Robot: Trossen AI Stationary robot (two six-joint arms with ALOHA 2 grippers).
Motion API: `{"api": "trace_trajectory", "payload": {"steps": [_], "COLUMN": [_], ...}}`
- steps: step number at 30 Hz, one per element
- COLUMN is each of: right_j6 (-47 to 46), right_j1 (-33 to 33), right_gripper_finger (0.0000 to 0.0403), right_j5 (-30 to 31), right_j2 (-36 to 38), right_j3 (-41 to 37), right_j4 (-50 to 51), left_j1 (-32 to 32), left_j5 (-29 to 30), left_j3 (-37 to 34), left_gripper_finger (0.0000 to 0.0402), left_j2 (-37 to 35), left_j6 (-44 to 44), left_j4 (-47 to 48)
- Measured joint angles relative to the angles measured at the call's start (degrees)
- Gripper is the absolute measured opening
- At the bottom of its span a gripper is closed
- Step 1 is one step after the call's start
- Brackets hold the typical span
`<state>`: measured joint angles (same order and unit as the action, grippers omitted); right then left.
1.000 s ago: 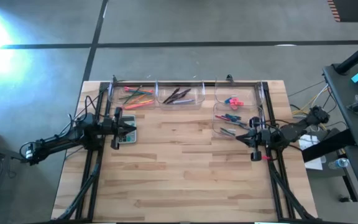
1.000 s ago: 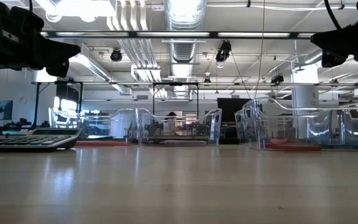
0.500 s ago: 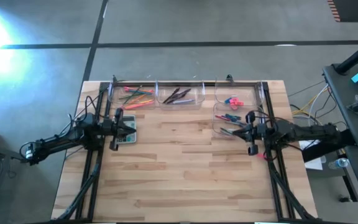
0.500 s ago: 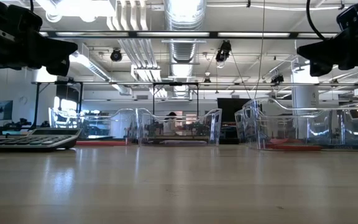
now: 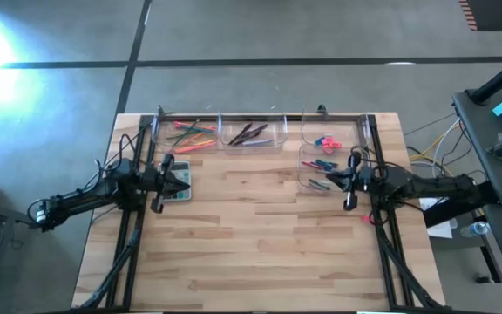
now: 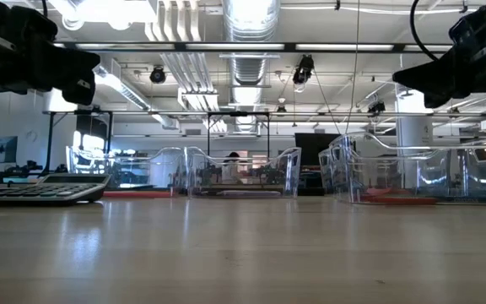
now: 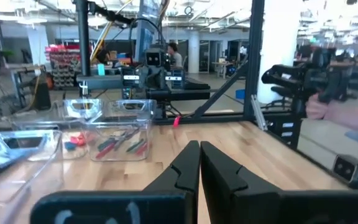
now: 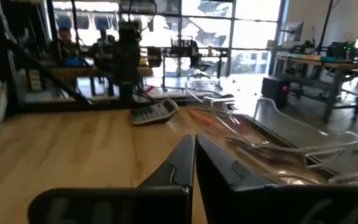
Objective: Sort crayons/erasers/pens/pencils in bins
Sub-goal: Return to Home Position
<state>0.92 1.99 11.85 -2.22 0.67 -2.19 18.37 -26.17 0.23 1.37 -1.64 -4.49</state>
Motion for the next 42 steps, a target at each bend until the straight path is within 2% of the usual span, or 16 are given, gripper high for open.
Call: {"api": "trace_trajectory", "payload": {"steps": [4,16,42], "right_j6": [2.51,-1.39,-1.37], "right_j1": [0.07,0.09,0.09], "right_gripper_finger": [0.0008,0.0008,0.0009], "right_j5": [1.47,1.64,1.69], "right_j2": [-2.84,-7.29,-7.67], "right_j3": [0.00,0.00,0.00], "right_j4": [-0.08,0.00,-0.14], "left_j1": [0.00,0.00,0.00], "left_j5": [0.04,0.13,0.24], "left_j3": [0.02,0.02,0.02], "left_gripper_finger": [0.0000,0.0000,0.0000], "left_j2": [0.39,1.57,1.58], "left_j6": [-2.39,-3.88,-3.77], "left_j4": [-0.21,-0.52,-0.66]}}
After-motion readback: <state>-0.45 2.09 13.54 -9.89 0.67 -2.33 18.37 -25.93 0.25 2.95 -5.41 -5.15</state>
